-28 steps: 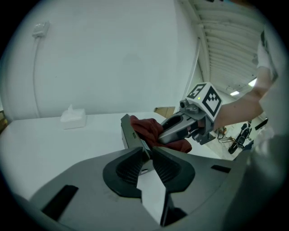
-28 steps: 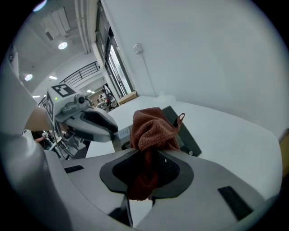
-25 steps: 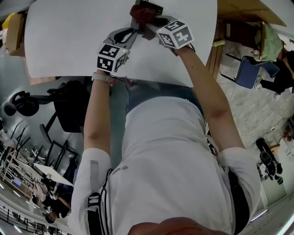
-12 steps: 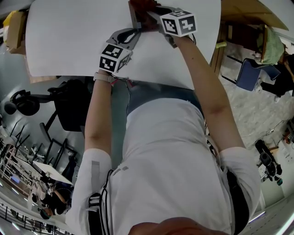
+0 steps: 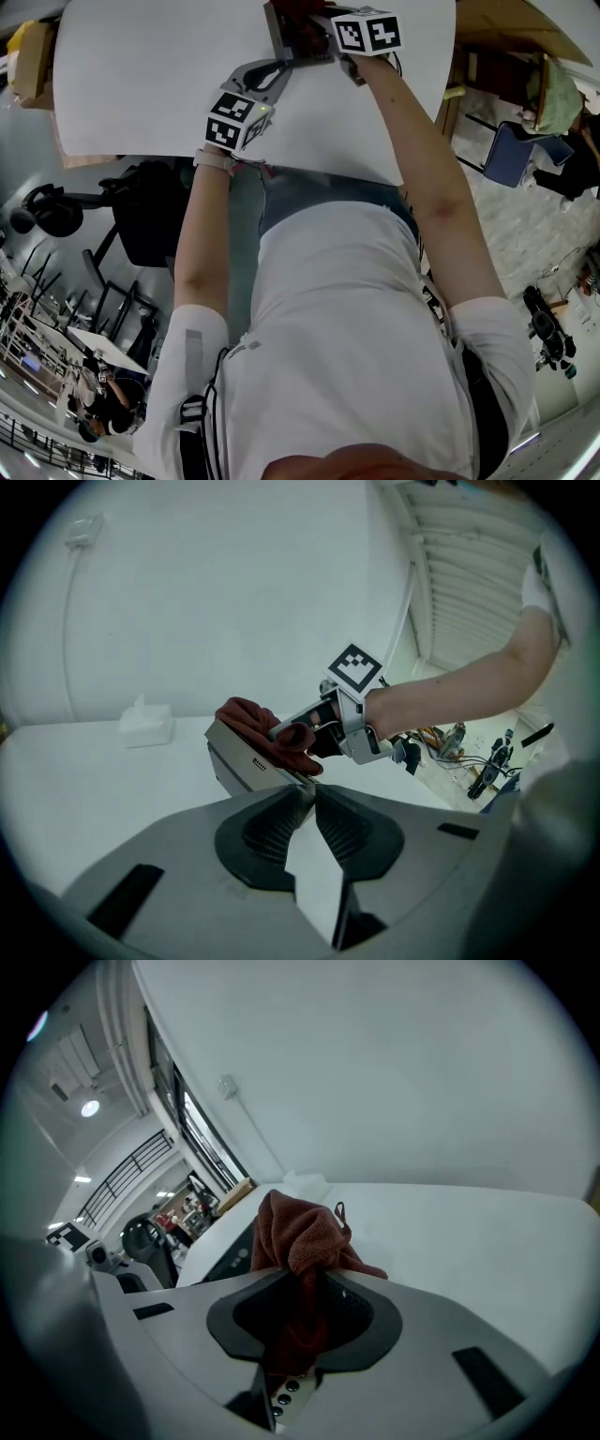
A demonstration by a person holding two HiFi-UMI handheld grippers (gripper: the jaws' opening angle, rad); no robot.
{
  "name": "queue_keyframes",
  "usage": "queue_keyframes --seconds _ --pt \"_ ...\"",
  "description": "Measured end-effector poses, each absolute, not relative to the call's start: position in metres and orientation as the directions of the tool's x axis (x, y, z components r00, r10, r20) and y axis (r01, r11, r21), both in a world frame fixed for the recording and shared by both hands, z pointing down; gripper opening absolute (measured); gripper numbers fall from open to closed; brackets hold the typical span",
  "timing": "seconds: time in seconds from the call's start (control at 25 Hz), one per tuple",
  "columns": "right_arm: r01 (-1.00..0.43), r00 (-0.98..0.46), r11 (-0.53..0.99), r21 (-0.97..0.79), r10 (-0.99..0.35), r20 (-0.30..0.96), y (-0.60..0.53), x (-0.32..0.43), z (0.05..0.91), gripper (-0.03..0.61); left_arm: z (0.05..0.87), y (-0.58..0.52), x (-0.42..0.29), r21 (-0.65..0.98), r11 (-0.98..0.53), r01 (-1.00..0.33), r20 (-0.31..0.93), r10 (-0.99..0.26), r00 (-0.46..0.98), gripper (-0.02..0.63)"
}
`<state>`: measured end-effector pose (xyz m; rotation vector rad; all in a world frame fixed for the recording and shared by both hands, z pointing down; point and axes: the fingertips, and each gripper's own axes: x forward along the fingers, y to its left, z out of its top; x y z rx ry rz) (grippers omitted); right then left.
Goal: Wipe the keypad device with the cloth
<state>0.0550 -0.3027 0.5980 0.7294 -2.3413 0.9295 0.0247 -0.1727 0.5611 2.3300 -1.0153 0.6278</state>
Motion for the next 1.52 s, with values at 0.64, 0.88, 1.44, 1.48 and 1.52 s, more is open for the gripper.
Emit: queue_keyframes --seconds 0.64,0.88,1.44,1.48,1.52 --pt "-0.653 -0.627 0.684 -0.324 -0.249 0.738 -0.257 0.112 0.632 0.087 0.561 -0.173 0.023 0.321 -0.552 -0.77 0.568 -0.538 0.623 0.067" --pt "-0.64 -0.641 0.694 -0.331 -0.243 0.728 -0.222 0.112 0.625 0.087 0.561 -0.174 0.02 0.325 -0.544 -0.774 0.567 -0.542 0.62 0.067" --pt "-0.571 -0.742 0.703 -0.425 -0.219 0.634 -0.181 0.068 0.588 0.087 0.563 -0.174 0.02 0.303 -0.55 -0.779 0.569 -0.551 0.61 0.066" --pt "-0.567 -0.748 0.702 -0.432 -0.218 0.627 -0.18 0.065 0.586 0.087 0.563 -0.174 0.02 0.303 -0.549 -0.779 0.568 -0.552 0.61 0.066" --pt "-0.562 -0.754 0.701 -0.44 -0.217 0.62 -0.18 0.063 0.584 0.087 0.563 -0.174 0.021 0.303 -0.548 -0.779 0.567 -0.553 0.61 0.066"
